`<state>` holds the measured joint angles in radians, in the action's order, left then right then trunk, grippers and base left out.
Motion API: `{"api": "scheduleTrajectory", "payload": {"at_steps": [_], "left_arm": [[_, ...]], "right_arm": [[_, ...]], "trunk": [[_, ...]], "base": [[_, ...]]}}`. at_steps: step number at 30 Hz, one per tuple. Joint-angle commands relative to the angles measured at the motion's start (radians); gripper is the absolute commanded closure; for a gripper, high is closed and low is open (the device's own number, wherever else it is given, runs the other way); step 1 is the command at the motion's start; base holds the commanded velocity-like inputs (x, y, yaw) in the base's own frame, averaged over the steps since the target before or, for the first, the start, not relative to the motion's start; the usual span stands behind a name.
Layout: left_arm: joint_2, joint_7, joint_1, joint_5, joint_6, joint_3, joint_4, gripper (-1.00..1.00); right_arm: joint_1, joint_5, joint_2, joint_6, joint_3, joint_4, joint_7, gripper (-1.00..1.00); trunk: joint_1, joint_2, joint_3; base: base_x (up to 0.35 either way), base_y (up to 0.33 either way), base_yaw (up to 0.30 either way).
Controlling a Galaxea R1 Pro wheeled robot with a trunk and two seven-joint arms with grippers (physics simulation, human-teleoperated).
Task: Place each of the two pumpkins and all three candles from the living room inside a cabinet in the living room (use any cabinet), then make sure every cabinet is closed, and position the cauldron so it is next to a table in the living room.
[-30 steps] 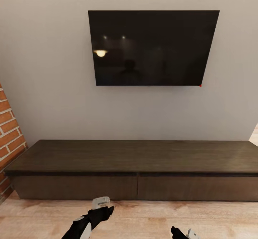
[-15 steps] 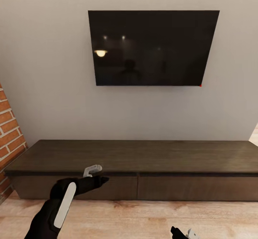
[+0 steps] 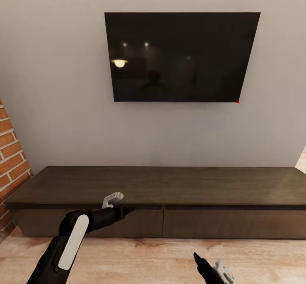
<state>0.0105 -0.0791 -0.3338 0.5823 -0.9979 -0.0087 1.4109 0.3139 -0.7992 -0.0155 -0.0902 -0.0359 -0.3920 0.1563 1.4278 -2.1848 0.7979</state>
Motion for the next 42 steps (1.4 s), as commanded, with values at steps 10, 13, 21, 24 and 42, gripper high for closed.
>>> {"api": "scheduleTrajectory", "payload": {"at_steps": [10,13,21,24,42], "left_arm": [[-0.142,-0.008,-0.001,0.305,-0.003,-0.070,0.000,-1.00],[-0.181,-0.008,-0.001,0.395,-0.001,-0.078,0.000,-1.00],[-0.191,-0.008,-0.001,0.440,-0.001,-0.105,-0.009,-1.00],[-0.191,-0.008,-0.001,0.454,-0.001,-0.107,-0.011,-1.00],[-0.192,-0.008,-0.001,0.511,-0.002,-0.115,-0.013,-1.00]], "right_arm": [[0.001,-0.172,0.084,0.073,-0.136,0.009,0.375,-1.00],[0.001,-0.176,0.087,0.077,-0.139,0.006,0.384,-1.00],[0.001,-0.219,0.100,0.086,-0.160,0.001,0.399,-1.00],[0.001,-0.225,0.107,0.090,-0.163,0.000,0.418,-1.00],[0.001,-0.299,0.104,0.093,-0.164,-0.001,0.546,-1.00]], "trunk": [[0.004,-0.007,0.004],[0.015,-0.028,0.014],[0.046,-0.084,0.039],[0.057,-0.105,0.048],[0.126,-0.231,0.104]], "base": [[0.000,0.000,0.000],[0.000,0.000,0.000],[0.000,0.000,0.000],[0.000,0.000,0.000],[0.000,0.000,0.000]]}}
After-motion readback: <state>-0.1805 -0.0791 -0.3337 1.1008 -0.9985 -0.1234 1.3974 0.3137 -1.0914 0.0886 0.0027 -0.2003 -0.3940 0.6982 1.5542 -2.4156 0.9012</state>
